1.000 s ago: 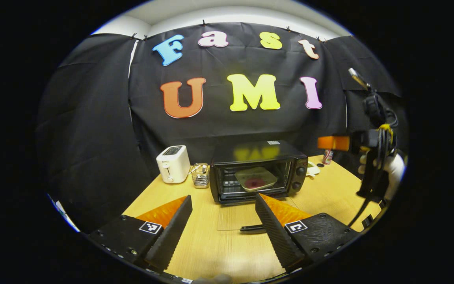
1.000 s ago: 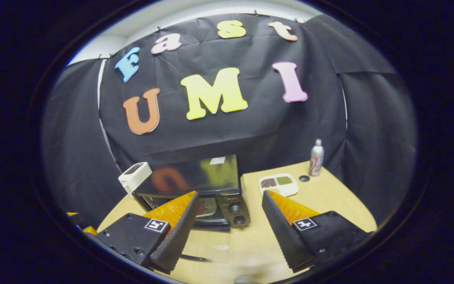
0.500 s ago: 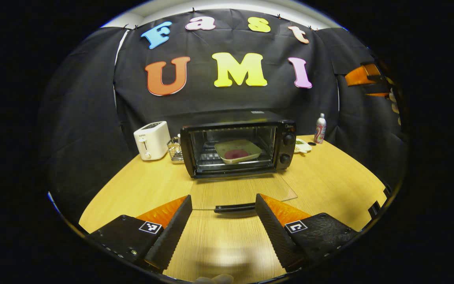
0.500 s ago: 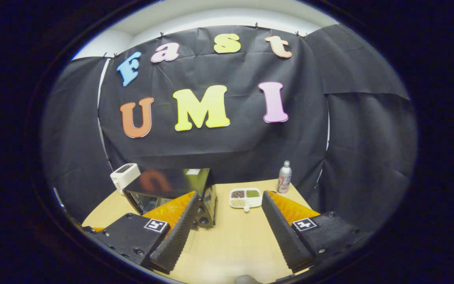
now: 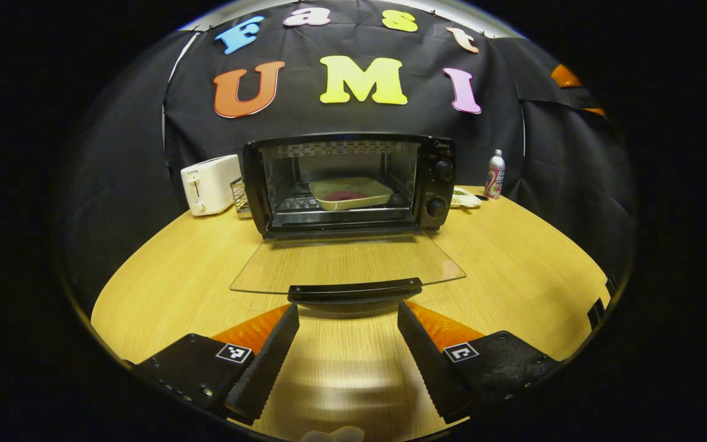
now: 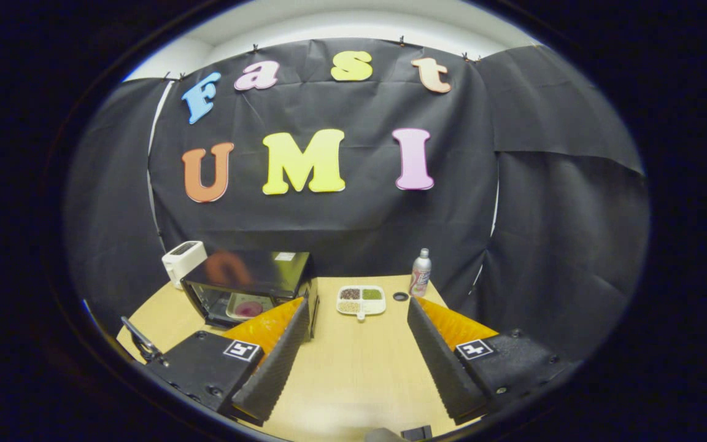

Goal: Open the electric oven with the left hand, put the food in, and close the electric oven.

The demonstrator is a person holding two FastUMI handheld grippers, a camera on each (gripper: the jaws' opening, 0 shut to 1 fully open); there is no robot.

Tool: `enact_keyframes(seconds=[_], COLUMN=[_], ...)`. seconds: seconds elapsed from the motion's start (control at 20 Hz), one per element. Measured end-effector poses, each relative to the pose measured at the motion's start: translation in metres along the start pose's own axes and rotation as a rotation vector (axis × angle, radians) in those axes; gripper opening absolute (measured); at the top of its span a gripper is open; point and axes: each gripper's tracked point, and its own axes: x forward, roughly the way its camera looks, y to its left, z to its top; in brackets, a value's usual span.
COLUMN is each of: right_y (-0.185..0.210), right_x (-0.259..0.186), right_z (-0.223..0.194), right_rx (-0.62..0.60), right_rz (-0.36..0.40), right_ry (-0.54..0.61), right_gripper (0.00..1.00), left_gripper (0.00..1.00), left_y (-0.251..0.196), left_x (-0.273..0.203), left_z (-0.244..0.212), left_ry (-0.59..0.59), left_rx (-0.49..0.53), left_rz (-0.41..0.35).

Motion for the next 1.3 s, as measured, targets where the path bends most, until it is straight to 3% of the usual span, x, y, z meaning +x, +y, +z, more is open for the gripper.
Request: enact_keyframes(seconds=[0.1,0.45,0.5,0.7,0.75,1.3], right_y=[-0.001,0.005,0.005,0.005,0.004,0.003], right_x=[-0.003,-0.016,-0.016,-0.019,-0.019,-0.025], right_z=[0.002,0.001,0.001,0.002,0.001,0.014], right_rx=[0.006,0.016,0.022,0.027,0.029,0.055], right_rz=[-0.006,-0.012,-0.014,-0.013,-0.014,0.0], right_ry=[-0.001,0.006,0.012,0.019,0.021,0.007], right_gripper=[1.0,1.0,0.96,1.0,0.96,1.0], left_gripper=[0.98,0.98,0.97,0.98,0.98,0.98], left_y=[0.0,0.005,0.004,0.005,0.004,0.008], left_x=[0.008,0.031,0.031,0.03,0.03,0.012], left_z=[-0.01,-0.013,-0.015,-0.015,-0.013,0.054], left_ry=[0.016,0.045,0.059,0.074,0.075,-0.017], left_rx=[-0.008,-0.026,-0.034,-0.019,-0.021,0.012], left_rz=[-0.004,0.015,0.012,0.013,0.013,0.023])
